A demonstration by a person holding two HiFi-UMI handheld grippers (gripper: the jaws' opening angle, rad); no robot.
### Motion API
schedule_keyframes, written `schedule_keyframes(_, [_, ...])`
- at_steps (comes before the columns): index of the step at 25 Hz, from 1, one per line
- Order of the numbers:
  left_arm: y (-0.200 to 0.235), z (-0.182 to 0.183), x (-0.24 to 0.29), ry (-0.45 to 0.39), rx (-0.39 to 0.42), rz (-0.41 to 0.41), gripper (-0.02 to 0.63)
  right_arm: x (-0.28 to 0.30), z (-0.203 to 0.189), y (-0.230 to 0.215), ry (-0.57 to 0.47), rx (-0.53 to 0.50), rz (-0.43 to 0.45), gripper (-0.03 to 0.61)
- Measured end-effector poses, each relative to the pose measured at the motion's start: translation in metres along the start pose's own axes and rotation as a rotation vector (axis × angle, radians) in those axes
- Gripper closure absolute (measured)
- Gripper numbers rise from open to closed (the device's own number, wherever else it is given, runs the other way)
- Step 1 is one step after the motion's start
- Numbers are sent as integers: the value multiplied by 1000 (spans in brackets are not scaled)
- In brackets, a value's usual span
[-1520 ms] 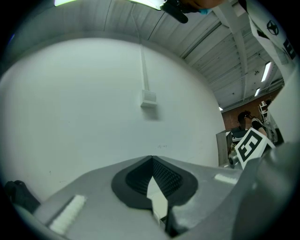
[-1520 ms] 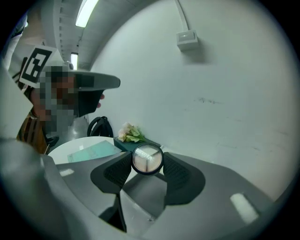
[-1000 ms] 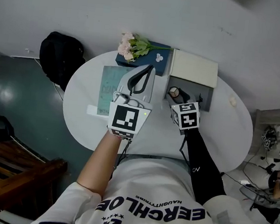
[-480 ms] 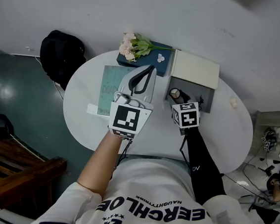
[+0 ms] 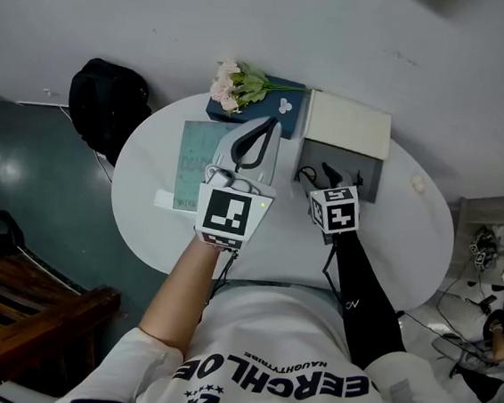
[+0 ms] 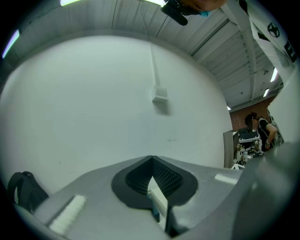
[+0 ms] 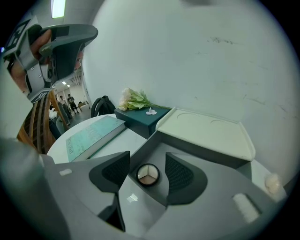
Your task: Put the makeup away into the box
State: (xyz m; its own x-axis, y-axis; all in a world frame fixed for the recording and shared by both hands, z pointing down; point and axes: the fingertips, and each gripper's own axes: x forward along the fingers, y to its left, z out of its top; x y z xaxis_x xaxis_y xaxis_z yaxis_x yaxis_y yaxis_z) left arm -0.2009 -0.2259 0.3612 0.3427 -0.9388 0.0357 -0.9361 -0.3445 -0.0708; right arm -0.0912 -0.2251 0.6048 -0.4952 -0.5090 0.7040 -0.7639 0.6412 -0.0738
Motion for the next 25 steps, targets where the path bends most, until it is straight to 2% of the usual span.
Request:
schedule_keyframes(5, [-2, 0, 2, 2, -3, -5, 614, -8, 2, -4, -24, 5, -17, 313])
schedule_keyframes(9, [-1, 5, 3, -7, -4, 0, 614, -24, 18, -7, -98, 6, -35, 313])
schedule_keyframes(17, [-7, 26, 9, -39, 14, -12, 614, -93, 96, -15, -412, -89, -116, 314])
schedule_keyframes(25, [-16, 50, 2, -66, 53, -26, 614, -166, 148, -12, -620, -119, -165, 316])
